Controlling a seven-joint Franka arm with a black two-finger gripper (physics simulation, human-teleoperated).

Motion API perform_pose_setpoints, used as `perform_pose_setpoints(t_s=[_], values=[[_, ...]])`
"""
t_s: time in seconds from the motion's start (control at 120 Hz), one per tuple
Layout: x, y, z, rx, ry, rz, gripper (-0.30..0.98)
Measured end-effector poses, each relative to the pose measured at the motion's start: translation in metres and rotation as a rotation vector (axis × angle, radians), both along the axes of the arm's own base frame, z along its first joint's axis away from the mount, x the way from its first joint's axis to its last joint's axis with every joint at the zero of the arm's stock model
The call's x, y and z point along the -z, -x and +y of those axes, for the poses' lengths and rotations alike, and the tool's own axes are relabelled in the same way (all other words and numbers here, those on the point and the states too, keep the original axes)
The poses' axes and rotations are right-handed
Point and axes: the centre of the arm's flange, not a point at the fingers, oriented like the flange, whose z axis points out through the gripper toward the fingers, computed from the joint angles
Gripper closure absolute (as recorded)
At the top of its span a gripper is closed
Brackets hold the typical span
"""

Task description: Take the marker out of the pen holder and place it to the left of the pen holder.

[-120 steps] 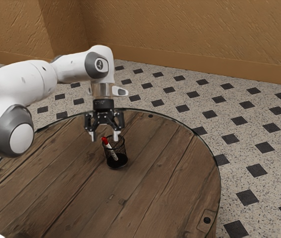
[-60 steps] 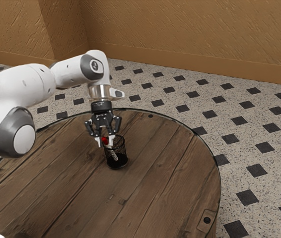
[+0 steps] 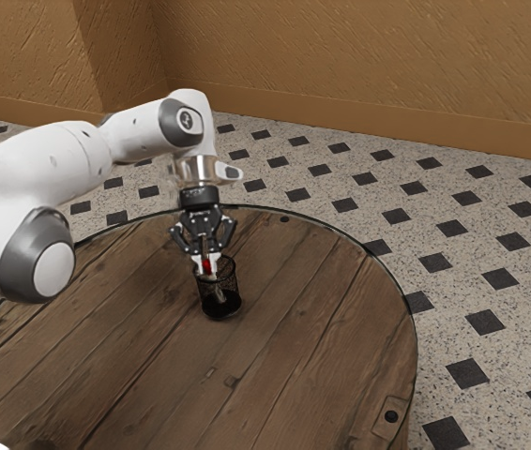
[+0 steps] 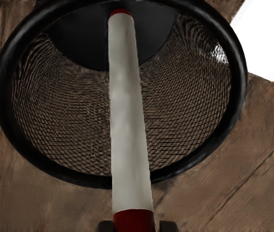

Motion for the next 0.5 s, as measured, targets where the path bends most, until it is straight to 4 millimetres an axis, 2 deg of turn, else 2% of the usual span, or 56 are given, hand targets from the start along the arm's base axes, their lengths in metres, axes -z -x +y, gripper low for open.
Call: perform_pose_setpoints(t_s=[0.058,0.1,0.192,0.242,0.325,0.417,0.5], values=[[-0.007,-0.002,-0.018,0.023,-0.003,-0.013,0.67],[-0.009,-0.003,-0.024,0.029,-0.005,-0.016,0.68],[-0.017,-0.002,-0.021,0.022,-0.010,-0.022,0.69],[-0.032,0.000,-0.016,0.015,-0.013,-0.034,0.69],[-0.066,0.007,-0.004,-0.001,-0.021,-0.061,0.69],[-0.113,0.021,0.024,-0.042,-0.025,-0.098,0.70],[-0.137,0.027,0.055,-0.088,-0.018,-0.126,0.70]])
